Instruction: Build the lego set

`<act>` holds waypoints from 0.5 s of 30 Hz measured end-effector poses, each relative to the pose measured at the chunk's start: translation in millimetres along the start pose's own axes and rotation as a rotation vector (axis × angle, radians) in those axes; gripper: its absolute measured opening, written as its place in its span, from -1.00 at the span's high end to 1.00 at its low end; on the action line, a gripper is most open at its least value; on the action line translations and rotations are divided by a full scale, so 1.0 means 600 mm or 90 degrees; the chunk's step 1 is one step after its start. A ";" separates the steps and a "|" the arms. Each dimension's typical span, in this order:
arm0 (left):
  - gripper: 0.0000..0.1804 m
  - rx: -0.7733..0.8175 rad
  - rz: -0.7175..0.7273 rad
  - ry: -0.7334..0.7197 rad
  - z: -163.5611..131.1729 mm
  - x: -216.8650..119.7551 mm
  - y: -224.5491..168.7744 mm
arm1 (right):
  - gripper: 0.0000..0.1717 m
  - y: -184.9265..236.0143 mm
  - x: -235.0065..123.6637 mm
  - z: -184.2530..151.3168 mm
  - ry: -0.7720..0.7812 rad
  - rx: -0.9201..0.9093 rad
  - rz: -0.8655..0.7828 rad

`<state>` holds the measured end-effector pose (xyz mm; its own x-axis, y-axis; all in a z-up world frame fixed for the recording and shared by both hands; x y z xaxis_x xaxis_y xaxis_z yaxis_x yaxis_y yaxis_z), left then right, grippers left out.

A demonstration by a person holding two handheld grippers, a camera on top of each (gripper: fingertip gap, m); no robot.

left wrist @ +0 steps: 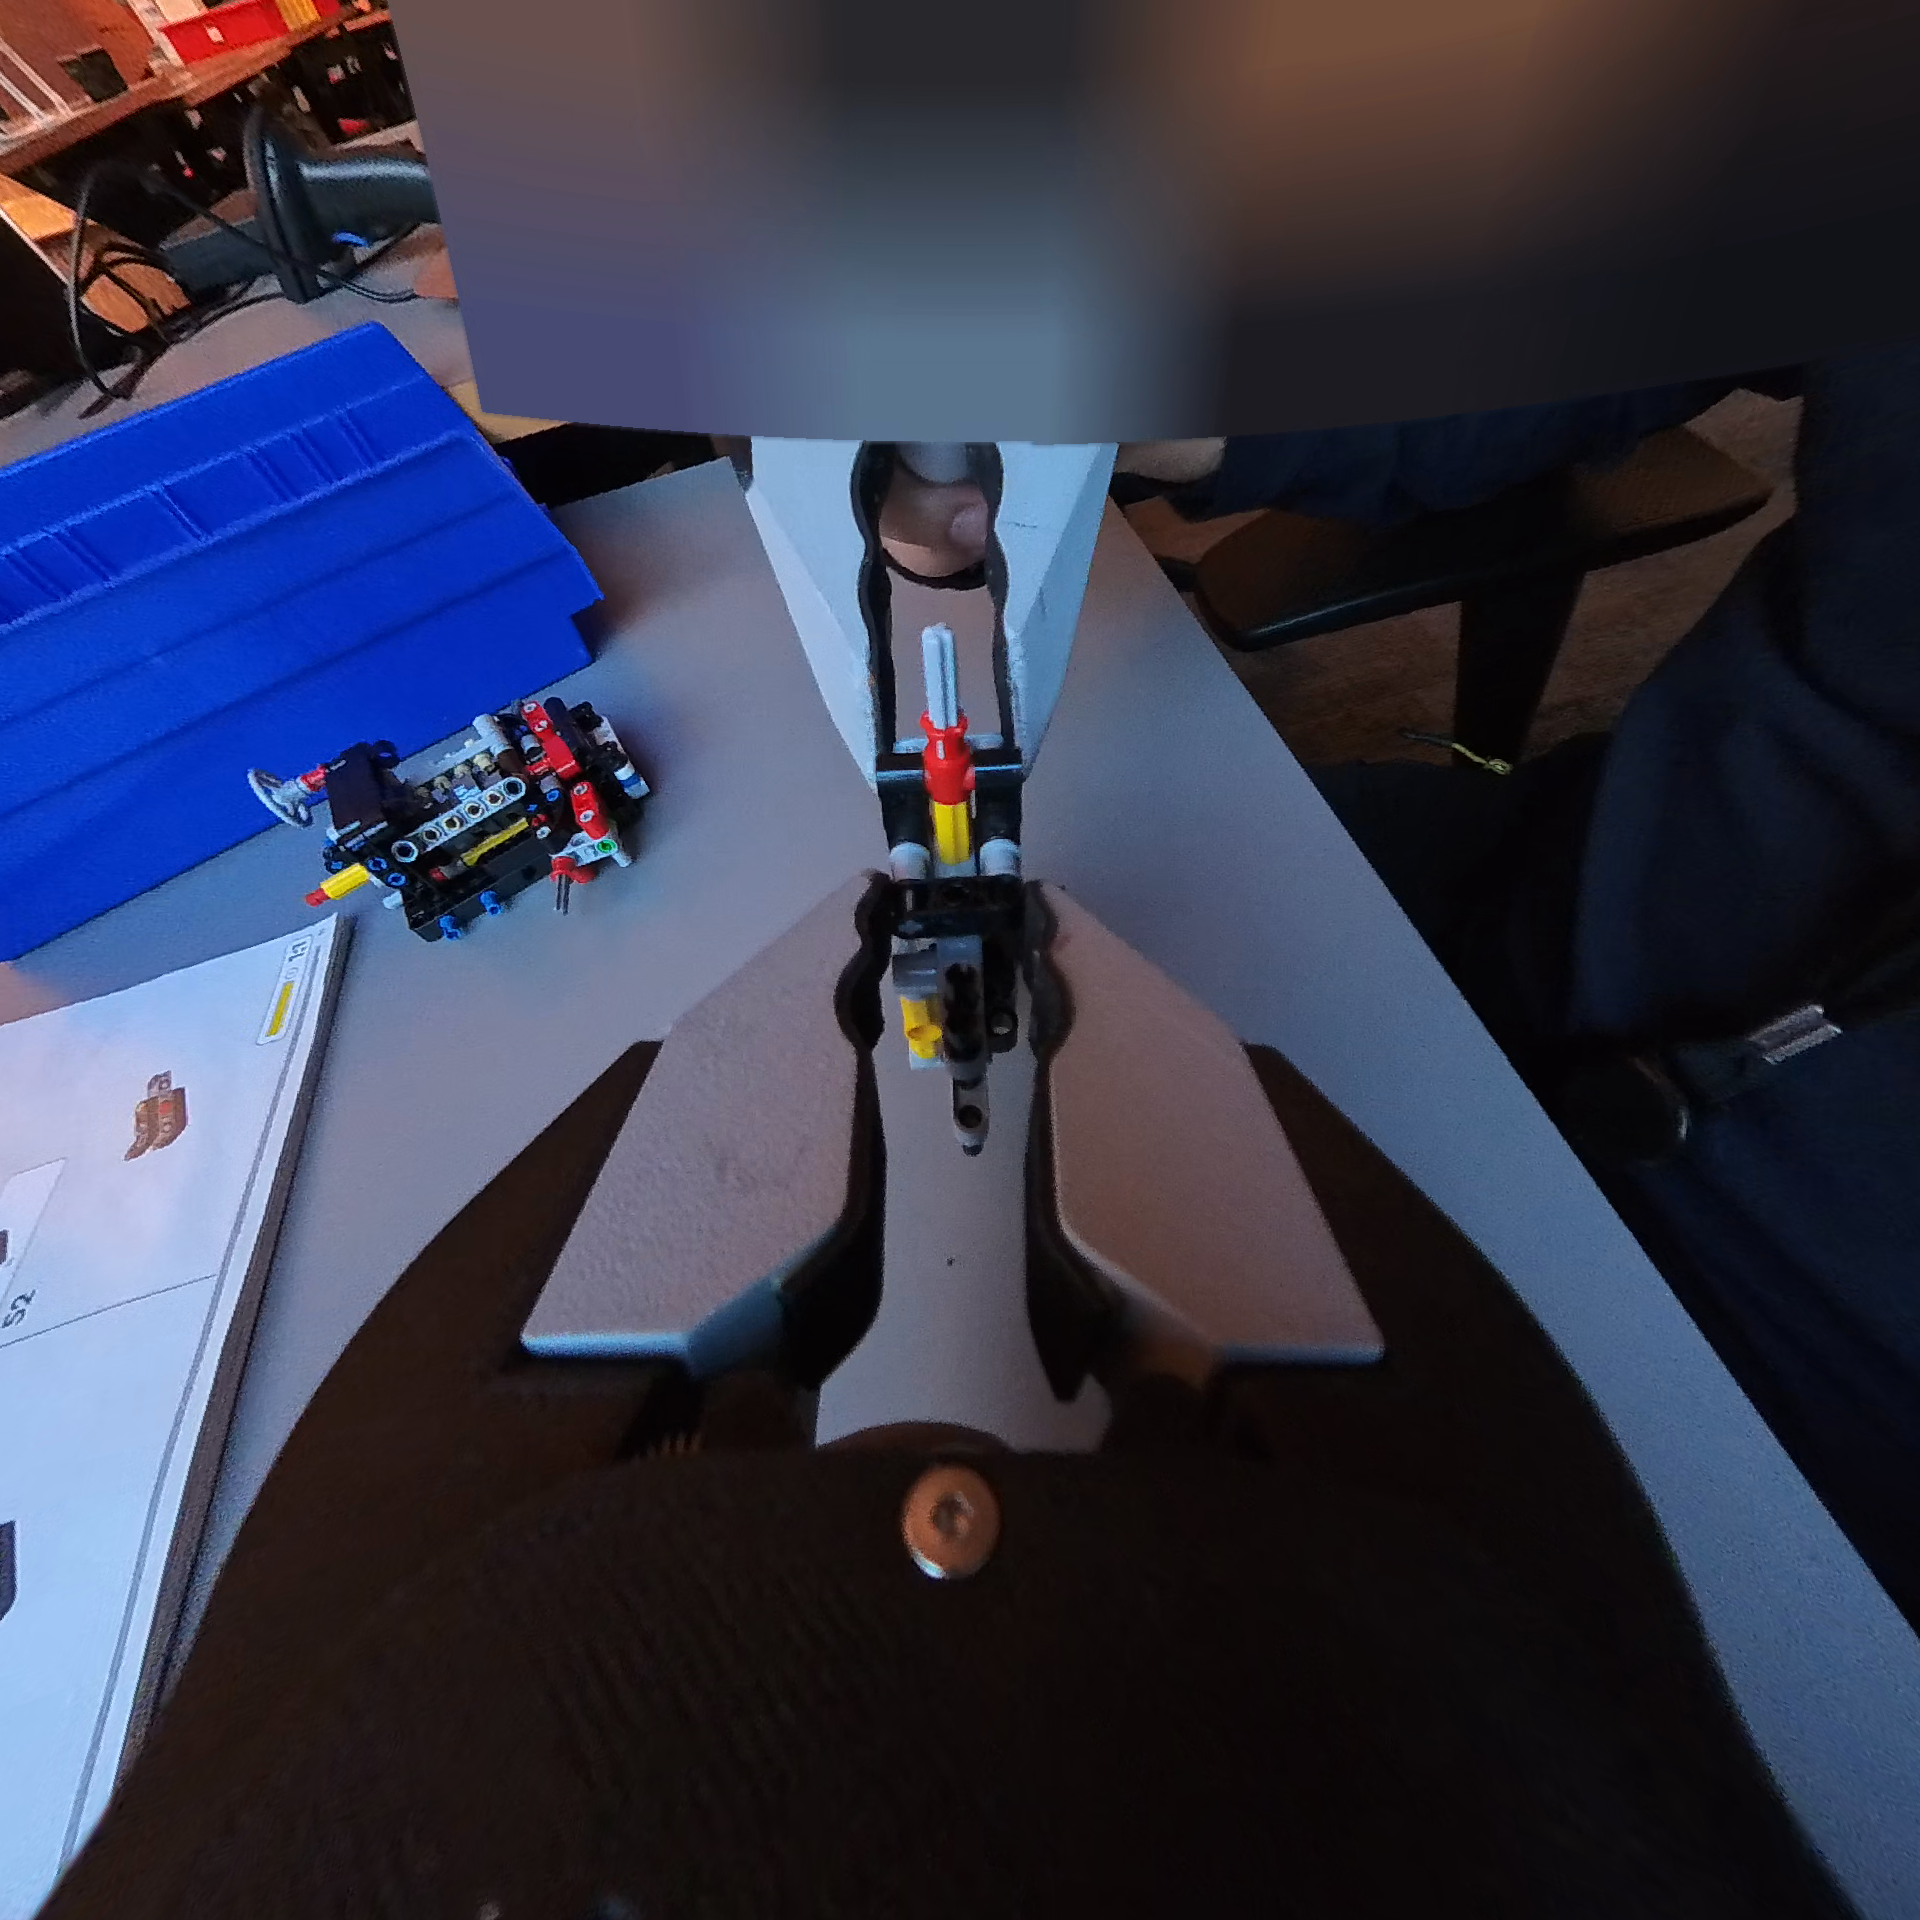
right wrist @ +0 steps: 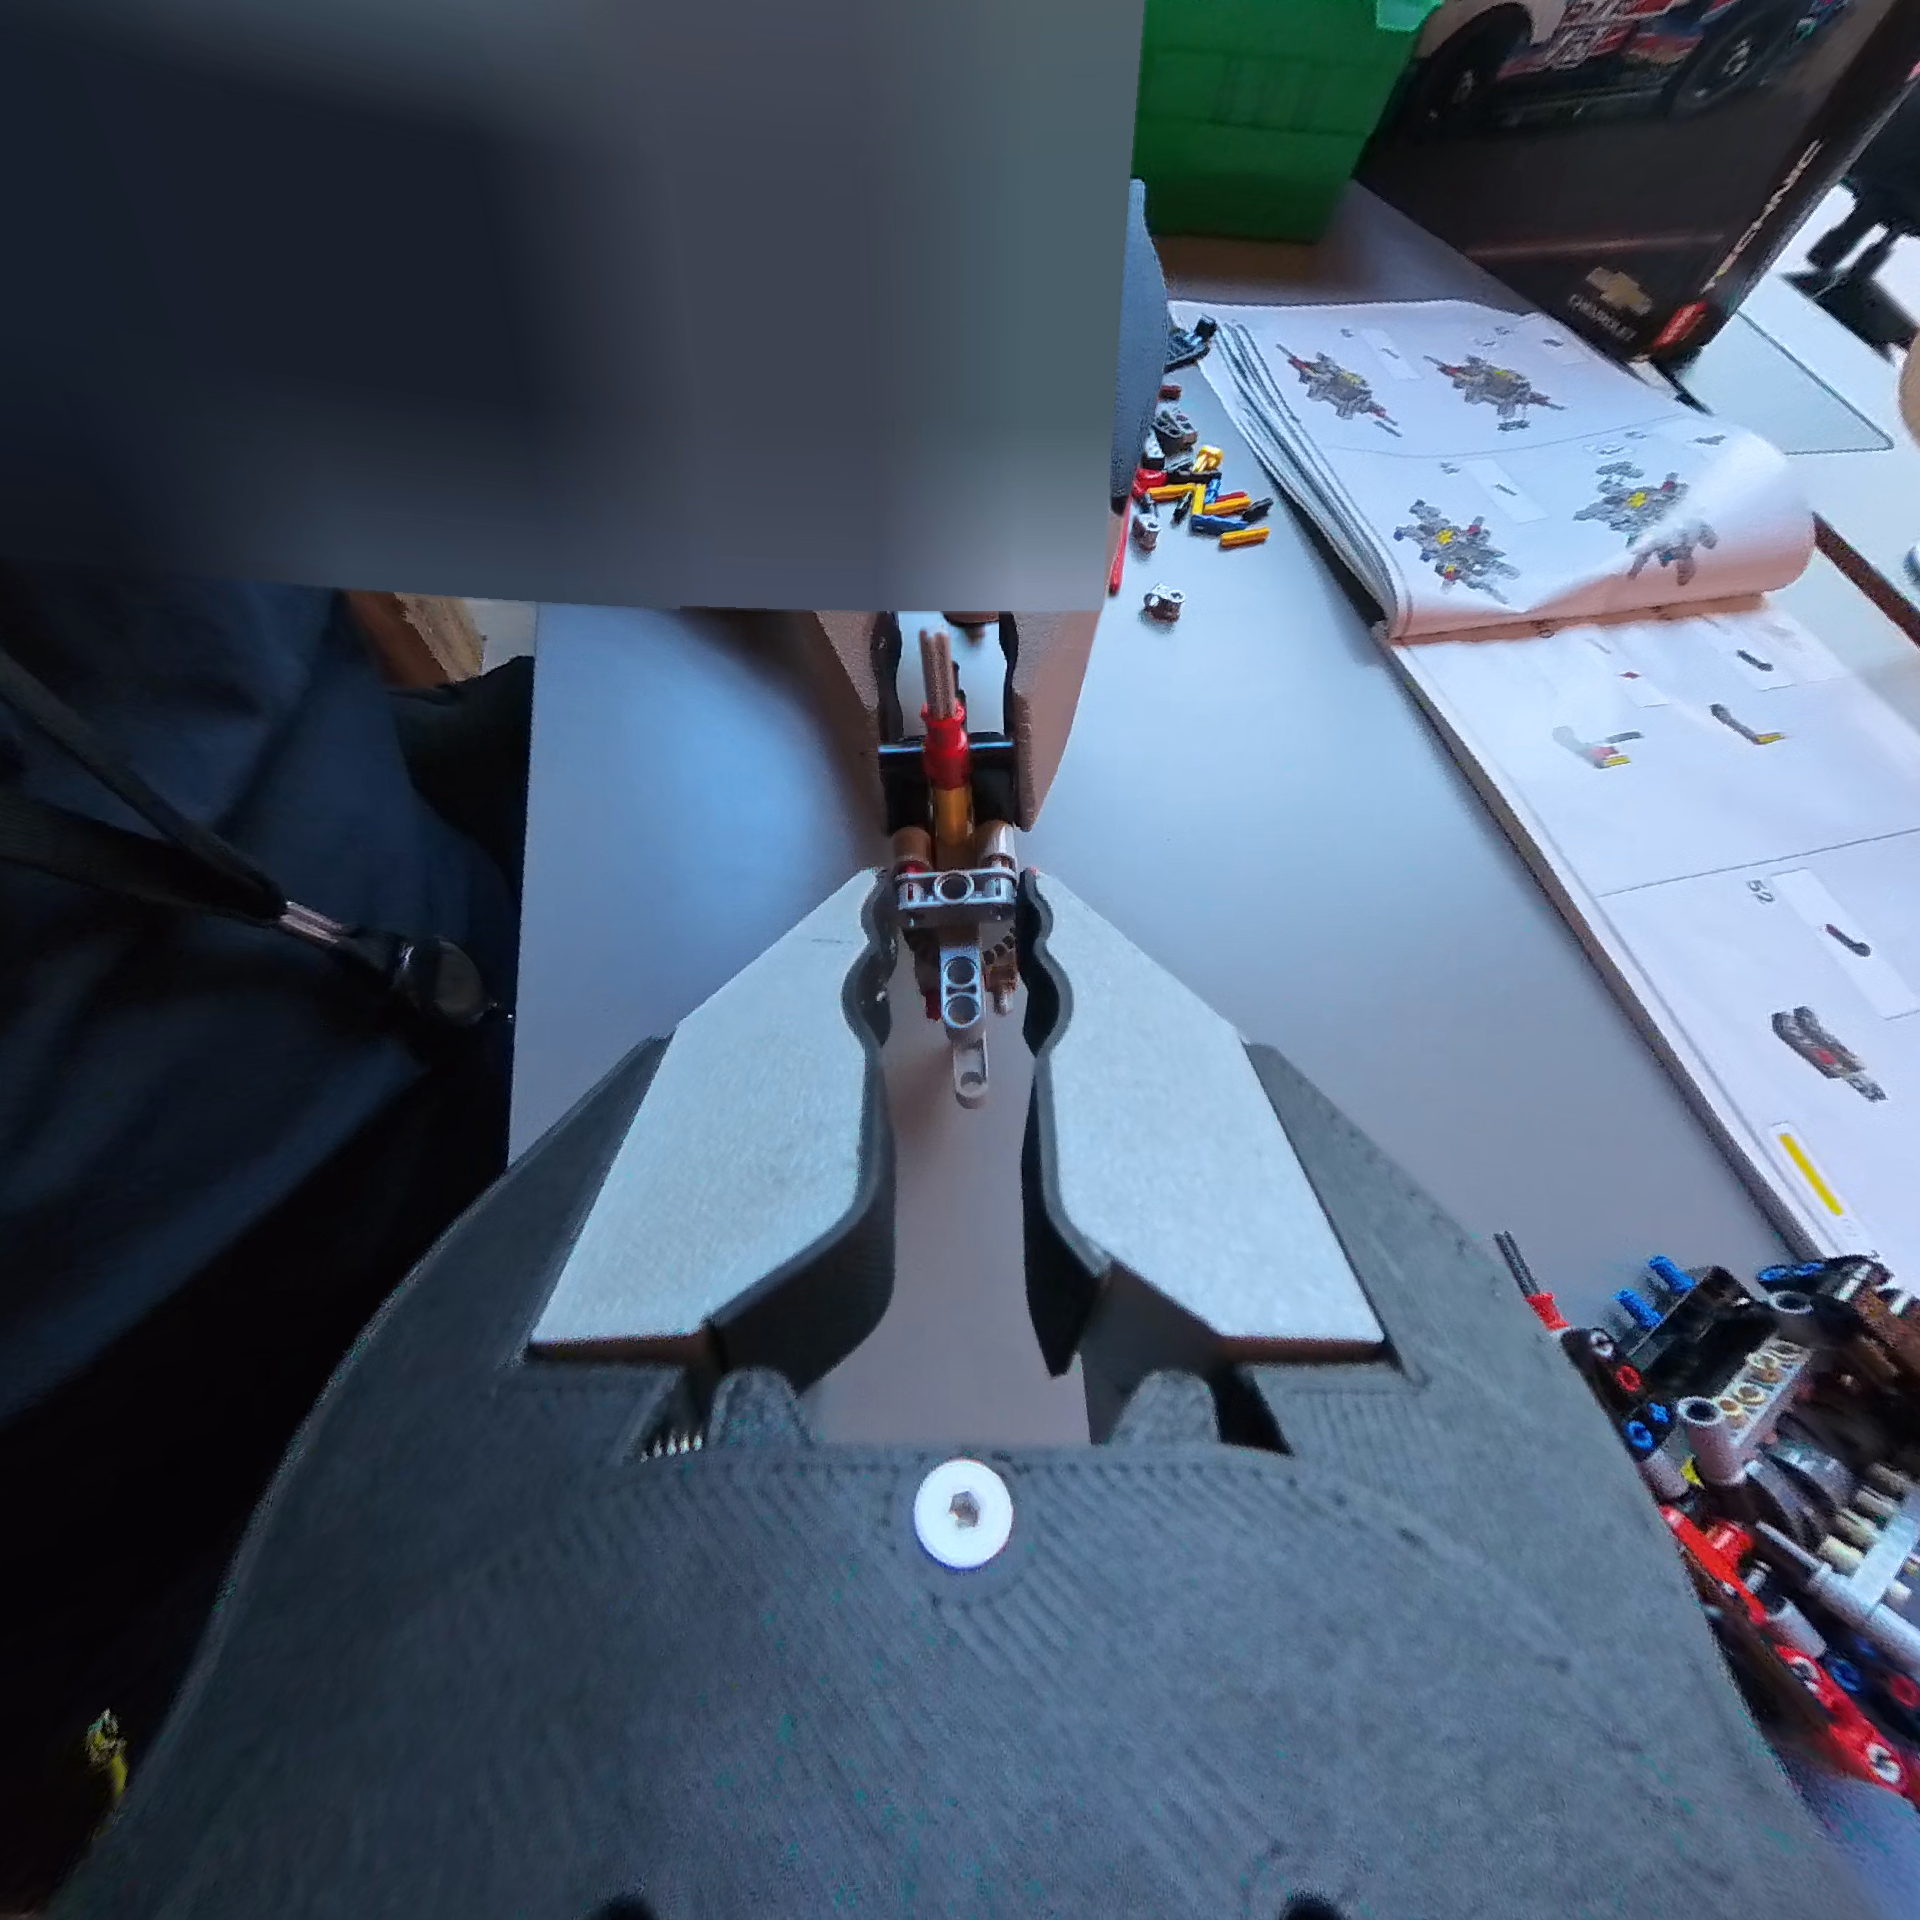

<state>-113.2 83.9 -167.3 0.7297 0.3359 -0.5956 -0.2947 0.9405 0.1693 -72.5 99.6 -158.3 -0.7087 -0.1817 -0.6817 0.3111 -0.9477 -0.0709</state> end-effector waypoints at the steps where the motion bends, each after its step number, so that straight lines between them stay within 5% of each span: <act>1: 0.76 0.001 0.002 0.002 0.001 0.001 0.000 | 0.77 0.000 -0.001 -0.001 0.006 -0.001 0.001; 15: 0.76 -0.003 -0.004 0.023 0.000 -0.001 -0.002 | 0.78 0.003 0.002 0.002 0.029 -0.008 0.002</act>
<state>-113.1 82.7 -167.2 0.7086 0.3277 -0.6249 -0.2930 0.9423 0.1620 -73.6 97.6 -158.2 -0.6786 -0.1717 -0.7142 0.3209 -0.9439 -0.0780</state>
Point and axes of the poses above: each gripper's, where its closed fingertips meet, x out along the fingers, z out of its top, y = z × x across the jaws, the point moved 2 cm from there along -x, back along the fingers, and after that the axes turned 15 degrees about y, right-handed, at the moved point
